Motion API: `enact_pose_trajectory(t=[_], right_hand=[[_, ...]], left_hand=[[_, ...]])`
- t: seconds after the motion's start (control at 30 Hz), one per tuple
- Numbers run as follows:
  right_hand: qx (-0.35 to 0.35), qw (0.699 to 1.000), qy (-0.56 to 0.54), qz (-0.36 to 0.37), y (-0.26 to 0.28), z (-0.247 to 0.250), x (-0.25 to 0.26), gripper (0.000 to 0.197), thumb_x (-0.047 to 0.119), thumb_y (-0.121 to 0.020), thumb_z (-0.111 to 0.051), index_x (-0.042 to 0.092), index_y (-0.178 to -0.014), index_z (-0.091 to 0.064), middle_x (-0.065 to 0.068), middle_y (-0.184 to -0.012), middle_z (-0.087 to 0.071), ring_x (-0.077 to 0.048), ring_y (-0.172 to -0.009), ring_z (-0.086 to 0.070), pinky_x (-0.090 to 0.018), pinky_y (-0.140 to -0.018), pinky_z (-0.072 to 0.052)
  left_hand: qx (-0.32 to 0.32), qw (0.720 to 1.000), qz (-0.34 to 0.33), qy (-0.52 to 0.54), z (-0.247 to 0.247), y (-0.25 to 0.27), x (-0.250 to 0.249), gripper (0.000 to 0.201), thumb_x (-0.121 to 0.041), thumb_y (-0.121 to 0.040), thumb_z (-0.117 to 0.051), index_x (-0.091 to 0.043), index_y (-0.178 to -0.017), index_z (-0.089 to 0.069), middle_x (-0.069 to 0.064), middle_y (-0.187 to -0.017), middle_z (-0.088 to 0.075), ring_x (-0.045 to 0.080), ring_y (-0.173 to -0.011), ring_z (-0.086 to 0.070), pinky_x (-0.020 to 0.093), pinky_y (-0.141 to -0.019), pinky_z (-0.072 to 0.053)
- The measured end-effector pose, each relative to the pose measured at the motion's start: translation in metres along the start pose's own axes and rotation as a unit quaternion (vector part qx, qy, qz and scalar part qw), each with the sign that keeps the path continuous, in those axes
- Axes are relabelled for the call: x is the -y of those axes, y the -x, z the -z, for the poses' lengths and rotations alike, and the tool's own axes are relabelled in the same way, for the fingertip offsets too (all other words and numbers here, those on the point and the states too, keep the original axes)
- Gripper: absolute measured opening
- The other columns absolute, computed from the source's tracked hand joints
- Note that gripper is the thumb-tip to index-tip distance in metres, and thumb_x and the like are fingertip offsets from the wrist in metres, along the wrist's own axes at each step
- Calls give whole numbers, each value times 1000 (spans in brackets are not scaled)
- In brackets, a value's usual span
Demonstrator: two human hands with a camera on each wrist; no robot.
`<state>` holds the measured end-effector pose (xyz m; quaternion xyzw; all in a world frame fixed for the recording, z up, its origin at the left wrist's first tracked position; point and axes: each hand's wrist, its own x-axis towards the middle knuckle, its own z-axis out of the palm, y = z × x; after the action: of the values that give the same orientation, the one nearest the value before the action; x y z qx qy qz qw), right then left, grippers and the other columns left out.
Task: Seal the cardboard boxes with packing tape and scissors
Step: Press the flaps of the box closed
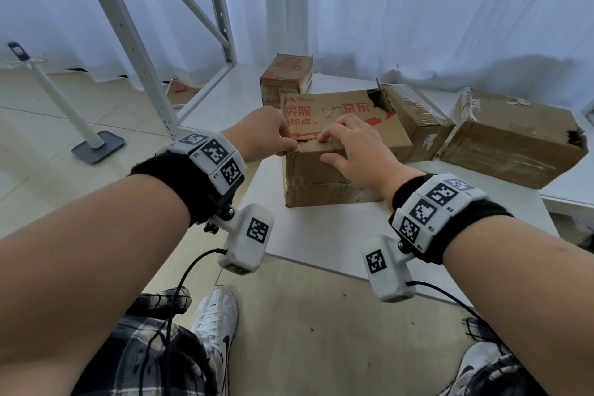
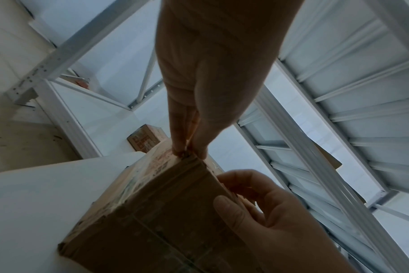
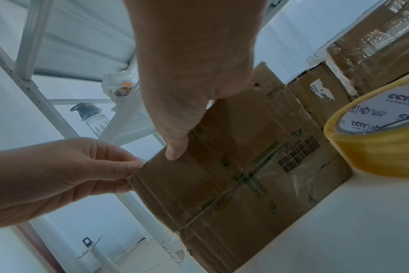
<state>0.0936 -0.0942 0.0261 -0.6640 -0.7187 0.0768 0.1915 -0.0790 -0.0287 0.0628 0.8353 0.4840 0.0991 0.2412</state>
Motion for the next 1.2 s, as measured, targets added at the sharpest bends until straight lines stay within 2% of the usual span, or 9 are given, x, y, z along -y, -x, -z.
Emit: enact_pose_trajectory(t=[0.2,0.3,0.4,0.53,0.67,0.8,0.9,1.03,1.2], right_hand=[[-5,1000,2,1,-2,-1,1,33,30,-90,-63,21,-121,-55,-2,-124,-46,-23,-120,-42,-45,-112,-26],[-7,1000,-1,-2,-2,-1,1,35,31,-89,-64,22,-121,-54,-2,-124,-46,-23,-120,-41,-46,-113,-24],[-7,1000,-9,-5,-1,-2,0,36,32,-89,-64,23,-122,-54,-1,-124,-44,-23,-122,-40,-47,-115,-22],[-6,1000,-20,-7,-1,-1,-1,41,35,-90,-61,26,-129,-51,0,-123,-43,-22,-122,-38,-45,-116,-19],[1,1000,-23,-20,-1,0,0,49,43,-92,-57,29,-138,-48,2,-120,-40,-19,-121,-35,-45,-116,-17],[23,999,-6,-35,-5,1,3,44,38,-90,-60,32,-133,-49,0,-127,-39,-22,-126,-35,-45,-117,-14],[44,997,-19,-57,-9,3,8,39,32,-88,-63,33,-124,-49,0,-130,-36,-23,-128,-31,-46,-118,-10],[60,995,-21,-71,-12,4,11,40,31,-86,-65,32,-123,-48,0,-133,-34,-22,-131,-29,-46,-118,-8],[66,994,-26,-79,-13,4,12,40,33,-84,-67,33,-118,-46,2,-132,-34,-20,-131,-28,-47,-118,-6]], left_hand=[[20,998,17,49,-3,0,1,25,-17,-95,-57,6,-98,-66,15,-102,-68,25,-92,-68,35,-89,-54],[18,996,32,86,-3,1,1,21,-15,-96,-55,3,-95,-63,13,-100,-65,26,-95,-67,37,-92,-53],[16,996,33,87,-2,-1,2,24,-18,-94,-59,6,-96,-66,11,-93,-66,23,-89,-65,36,-90,-54],[2,997,19,77,1,-2,7,21,-20,-89,-66,0,-96,-67,13,-96,-69,28,-92,-66,42,-87,-55],[-6,1000,-16,-24,2,-2,0,26,-27,-91,-63,-4,-103,-66,3,-102,-64,18,-90,-59,26,-77,-49],[6,997,-11,-74,3,-5,-4,35,-35,-91,-63,-4,-106,-67,3,-95,-63,14,-81,-55,18,-63,-43],[16,998,-14,-52,5,-5,-2,36,-33,-89,-66,-2,-107,-67,6,-105,-65,16,-89,-57,22,-74,-47],[17,999,-12,30,6,-2,2,31,-27,-87,-69,-1,-104,-65,5,-104,-64,21,-95,-61,19,-74,-48],[24,995,20,95,1,-1,5,24,-23,-90,-66,-2,-100,-64,-5,-87,-57,9,-76,-55,19,-67,-49]])
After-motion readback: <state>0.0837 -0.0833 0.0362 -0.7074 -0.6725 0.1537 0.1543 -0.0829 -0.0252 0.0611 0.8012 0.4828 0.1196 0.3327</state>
